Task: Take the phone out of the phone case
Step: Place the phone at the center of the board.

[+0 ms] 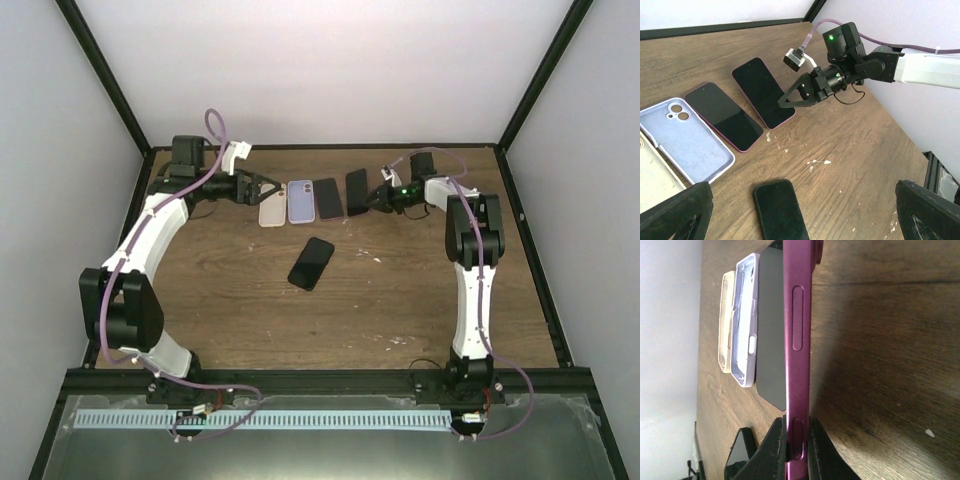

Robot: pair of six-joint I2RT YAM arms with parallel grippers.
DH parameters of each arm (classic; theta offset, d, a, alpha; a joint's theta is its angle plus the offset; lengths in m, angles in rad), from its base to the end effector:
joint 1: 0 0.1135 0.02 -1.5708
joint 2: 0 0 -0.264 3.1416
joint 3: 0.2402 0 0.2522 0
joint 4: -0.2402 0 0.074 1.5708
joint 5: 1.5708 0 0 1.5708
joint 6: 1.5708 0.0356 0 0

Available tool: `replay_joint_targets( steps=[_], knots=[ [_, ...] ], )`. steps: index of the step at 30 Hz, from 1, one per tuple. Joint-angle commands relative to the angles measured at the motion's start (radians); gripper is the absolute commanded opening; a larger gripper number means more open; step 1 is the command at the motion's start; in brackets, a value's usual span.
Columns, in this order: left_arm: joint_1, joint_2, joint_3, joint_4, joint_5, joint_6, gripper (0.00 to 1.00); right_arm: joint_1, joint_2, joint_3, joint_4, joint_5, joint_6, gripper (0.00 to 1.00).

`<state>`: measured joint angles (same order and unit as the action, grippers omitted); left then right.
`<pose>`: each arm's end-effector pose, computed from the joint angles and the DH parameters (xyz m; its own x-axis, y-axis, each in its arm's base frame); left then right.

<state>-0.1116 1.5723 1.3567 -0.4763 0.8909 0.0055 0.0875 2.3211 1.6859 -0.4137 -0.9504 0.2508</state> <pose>0.3415 -0.0661 0.3222 -0.6304 0.0741 -0.7728 0.6686 0.5577 -0.4919 0.4756 0.0708 0.1275 -0.9494 0.0616 -0.3079 -0.2263 0.5455 0.8070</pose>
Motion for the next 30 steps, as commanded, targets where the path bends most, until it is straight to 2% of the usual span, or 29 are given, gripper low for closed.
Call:
replay_joint_targets(
  steps=[1,20,30],
  knots=[
    [0.004,0.031,0.024,0.003,-0.012,0.011,1.00,0.003,0.013,0.027,0.047,-0.098,0.064,0.01],
    [0.004,0.055,0.029,-0.012,-0.046,0.017,1.00,0.056,0.070,0.055,0.068,-0.081,0.107,0.01],
    [0.005,0.057,0.026,-0.006,-0.042,0.014,1.00,0.036,0.010,0.066,0.049,-0.082,0.070,0.01]
  ],
)
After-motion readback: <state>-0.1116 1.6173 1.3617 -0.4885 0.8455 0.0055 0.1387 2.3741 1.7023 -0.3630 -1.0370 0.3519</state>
